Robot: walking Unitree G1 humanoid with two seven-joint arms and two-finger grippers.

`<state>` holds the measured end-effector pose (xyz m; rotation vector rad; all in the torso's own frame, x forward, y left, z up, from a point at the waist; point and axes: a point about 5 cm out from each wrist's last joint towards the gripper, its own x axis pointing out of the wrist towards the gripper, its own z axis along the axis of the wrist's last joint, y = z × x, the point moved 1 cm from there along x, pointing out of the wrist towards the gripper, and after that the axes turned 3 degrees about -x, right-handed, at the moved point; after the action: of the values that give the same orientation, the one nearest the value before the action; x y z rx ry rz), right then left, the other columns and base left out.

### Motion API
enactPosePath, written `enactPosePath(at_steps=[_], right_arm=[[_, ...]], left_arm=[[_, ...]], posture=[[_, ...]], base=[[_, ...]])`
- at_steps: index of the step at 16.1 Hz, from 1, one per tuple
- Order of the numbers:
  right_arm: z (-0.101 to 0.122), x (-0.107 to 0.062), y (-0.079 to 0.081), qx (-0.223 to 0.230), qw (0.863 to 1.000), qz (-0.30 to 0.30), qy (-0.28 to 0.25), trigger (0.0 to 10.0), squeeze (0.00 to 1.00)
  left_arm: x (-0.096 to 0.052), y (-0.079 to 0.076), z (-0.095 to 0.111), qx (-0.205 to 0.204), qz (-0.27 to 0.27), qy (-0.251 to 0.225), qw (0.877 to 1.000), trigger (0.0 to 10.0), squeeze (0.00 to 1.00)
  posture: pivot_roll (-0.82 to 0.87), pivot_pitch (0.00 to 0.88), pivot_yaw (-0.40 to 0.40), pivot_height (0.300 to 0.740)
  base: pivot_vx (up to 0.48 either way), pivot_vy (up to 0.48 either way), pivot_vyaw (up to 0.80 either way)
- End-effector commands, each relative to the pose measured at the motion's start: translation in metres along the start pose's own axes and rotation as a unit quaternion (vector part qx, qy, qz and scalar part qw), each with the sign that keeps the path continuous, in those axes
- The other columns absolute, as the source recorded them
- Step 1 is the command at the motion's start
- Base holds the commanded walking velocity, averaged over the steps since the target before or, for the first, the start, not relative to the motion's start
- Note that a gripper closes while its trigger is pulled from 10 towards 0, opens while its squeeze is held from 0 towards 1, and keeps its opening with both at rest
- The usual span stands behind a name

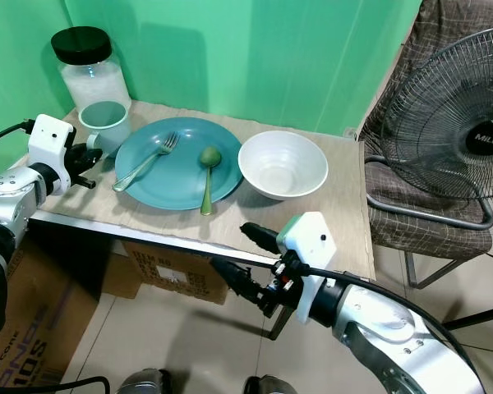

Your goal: Setting the table

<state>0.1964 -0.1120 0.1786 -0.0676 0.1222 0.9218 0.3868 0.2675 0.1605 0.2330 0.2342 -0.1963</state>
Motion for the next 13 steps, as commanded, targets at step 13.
enactPosePath(at_steps=[13], right_arm=[[0.016,0.002,-0.019,-0.043,0.991,-0.109,-0.064,10.0,0.0]], left_arm=[[0.003,-0.006,0.05,-0.009,-0.042,-0.121,0.992,0.0,0.0]], posture=[[-0.04,0.01,0.03,0.74]], base=[[0.0,0.0,0.0]])
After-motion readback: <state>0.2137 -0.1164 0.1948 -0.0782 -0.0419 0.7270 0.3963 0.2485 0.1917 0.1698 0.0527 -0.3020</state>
